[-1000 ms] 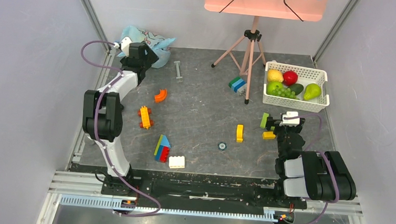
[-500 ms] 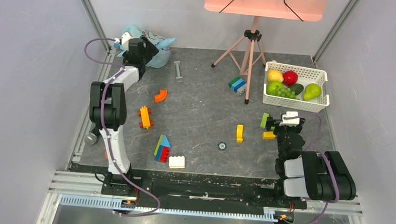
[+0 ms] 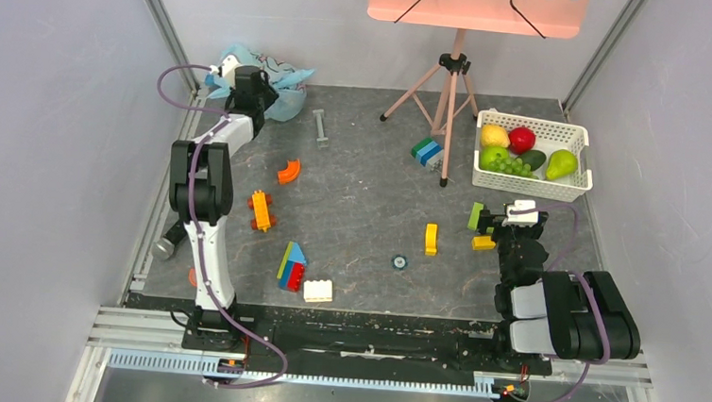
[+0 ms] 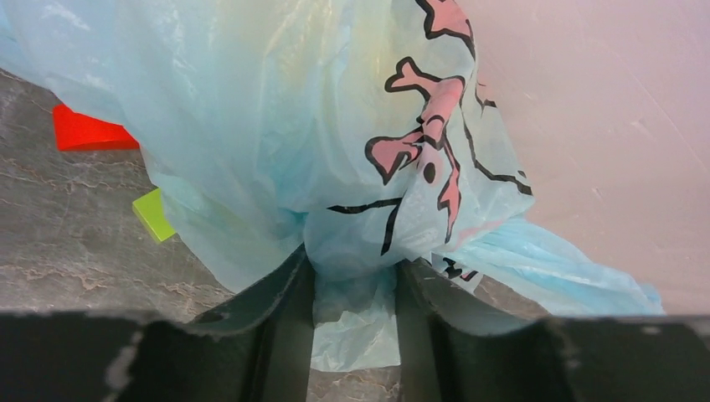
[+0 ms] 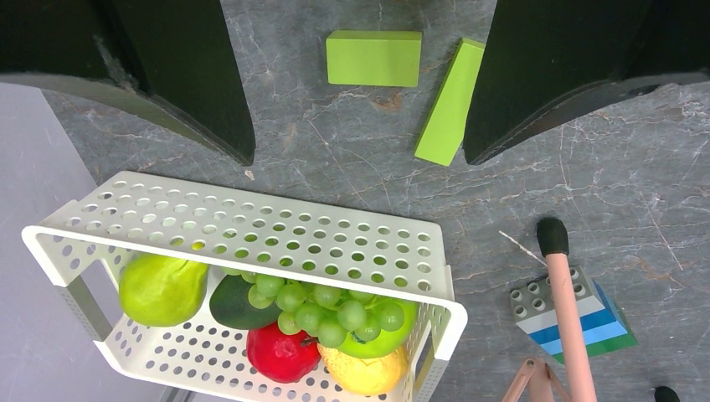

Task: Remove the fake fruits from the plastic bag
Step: Pick up the plastic bag from the corner of the board.

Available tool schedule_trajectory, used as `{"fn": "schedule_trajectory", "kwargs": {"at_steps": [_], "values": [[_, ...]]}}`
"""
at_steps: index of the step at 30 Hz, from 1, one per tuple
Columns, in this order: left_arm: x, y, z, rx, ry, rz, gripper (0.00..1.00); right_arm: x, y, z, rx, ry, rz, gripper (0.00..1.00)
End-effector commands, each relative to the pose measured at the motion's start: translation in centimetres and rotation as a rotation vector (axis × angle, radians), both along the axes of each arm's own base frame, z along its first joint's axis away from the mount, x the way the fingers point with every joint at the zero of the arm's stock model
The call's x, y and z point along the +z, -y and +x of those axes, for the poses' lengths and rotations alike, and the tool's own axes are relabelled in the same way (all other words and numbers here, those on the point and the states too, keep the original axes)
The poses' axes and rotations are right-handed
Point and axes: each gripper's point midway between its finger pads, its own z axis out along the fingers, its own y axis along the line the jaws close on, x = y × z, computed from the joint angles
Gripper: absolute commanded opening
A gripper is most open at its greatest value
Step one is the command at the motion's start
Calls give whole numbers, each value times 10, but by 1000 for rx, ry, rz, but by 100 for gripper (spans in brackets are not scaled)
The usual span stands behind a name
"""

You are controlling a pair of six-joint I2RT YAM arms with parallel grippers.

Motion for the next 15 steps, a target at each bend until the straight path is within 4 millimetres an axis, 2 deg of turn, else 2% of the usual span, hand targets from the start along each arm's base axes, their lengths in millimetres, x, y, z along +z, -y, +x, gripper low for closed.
{"fn": "schedule_trajectory", "kwargs": {"at_steps": [1, 3, 6, 15], "values": [[24, -10, 4, -1, 38, 73, 36, -22, 0, -22, 3, -56, -12, 98], [25, -10, -1, -1, 37, 81, 20, -22, 0, -22, 3, -57, -12, 98], [27, -8, -6, -21, 37, 88, 4, -22, 1, -22, 1, -56, -12, 98], [32, 15, -38, -86, 12, 80, 2, -22, 1, -22, 1, -55, -12, 98]]}}
